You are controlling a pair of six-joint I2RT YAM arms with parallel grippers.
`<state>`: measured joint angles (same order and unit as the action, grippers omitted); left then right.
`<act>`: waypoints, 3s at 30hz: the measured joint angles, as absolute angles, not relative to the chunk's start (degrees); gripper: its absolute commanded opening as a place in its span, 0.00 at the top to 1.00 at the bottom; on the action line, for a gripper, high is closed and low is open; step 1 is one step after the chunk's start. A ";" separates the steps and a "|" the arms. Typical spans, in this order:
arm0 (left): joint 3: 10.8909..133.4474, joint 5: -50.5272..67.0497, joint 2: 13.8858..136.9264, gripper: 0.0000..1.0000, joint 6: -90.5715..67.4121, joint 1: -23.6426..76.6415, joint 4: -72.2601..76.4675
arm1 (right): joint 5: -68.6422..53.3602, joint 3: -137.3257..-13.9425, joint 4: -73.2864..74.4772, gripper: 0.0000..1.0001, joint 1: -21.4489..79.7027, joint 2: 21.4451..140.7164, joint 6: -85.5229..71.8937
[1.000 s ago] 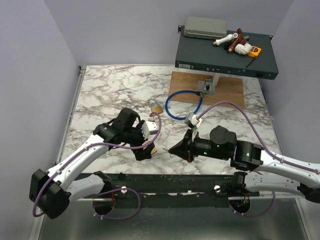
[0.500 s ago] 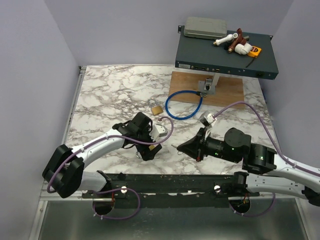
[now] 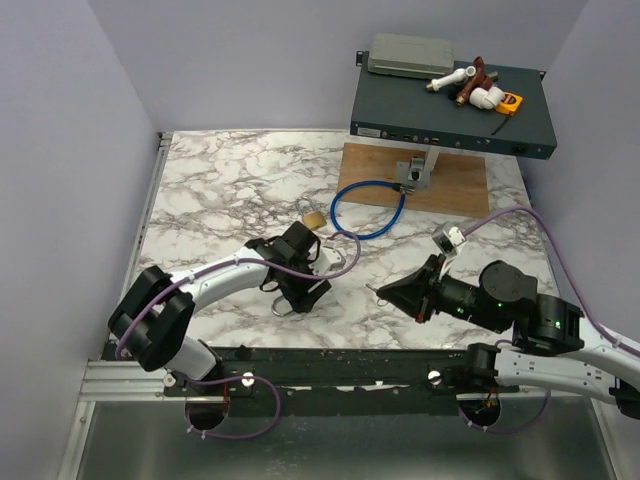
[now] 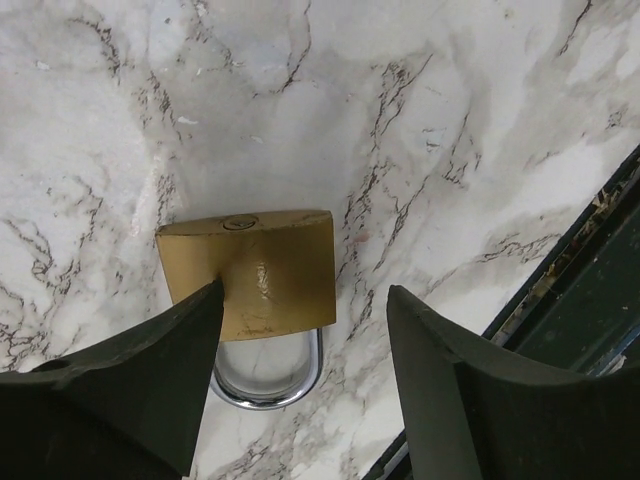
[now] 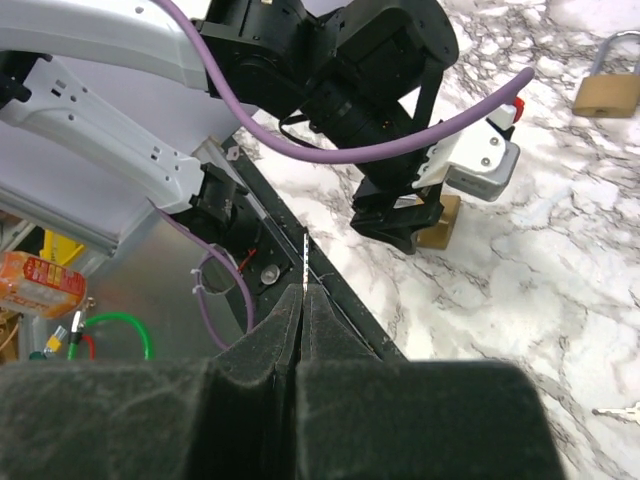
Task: Unlock with the key
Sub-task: Move the lock to the center of the board.
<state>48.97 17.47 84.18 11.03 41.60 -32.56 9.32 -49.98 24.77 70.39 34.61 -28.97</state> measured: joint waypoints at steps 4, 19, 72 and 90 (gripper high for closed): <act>50.00 16.25 85.17 0.38 11.14 43.99 -32.84 | 10.59 -51.07 27.11 0.99 70.39 33.41 -29.19; 58.87 23.18 94.61 0.37 9.69 48.97 -37.17 | 13.69 -53.45 31.44 0.99 70.39 28.91 -30.22; 61.49 7.64 97.62 0.15 24.97 53.58 -38.04 | 14.33 -54.22 32.82 0.99 70.39 26.09 -31.48; 70.59 6.15 89.78 0.02 14.31 45.95 -44.10 | 16.08 -55.90 32.93 0.99 70.39 25.65 -29.91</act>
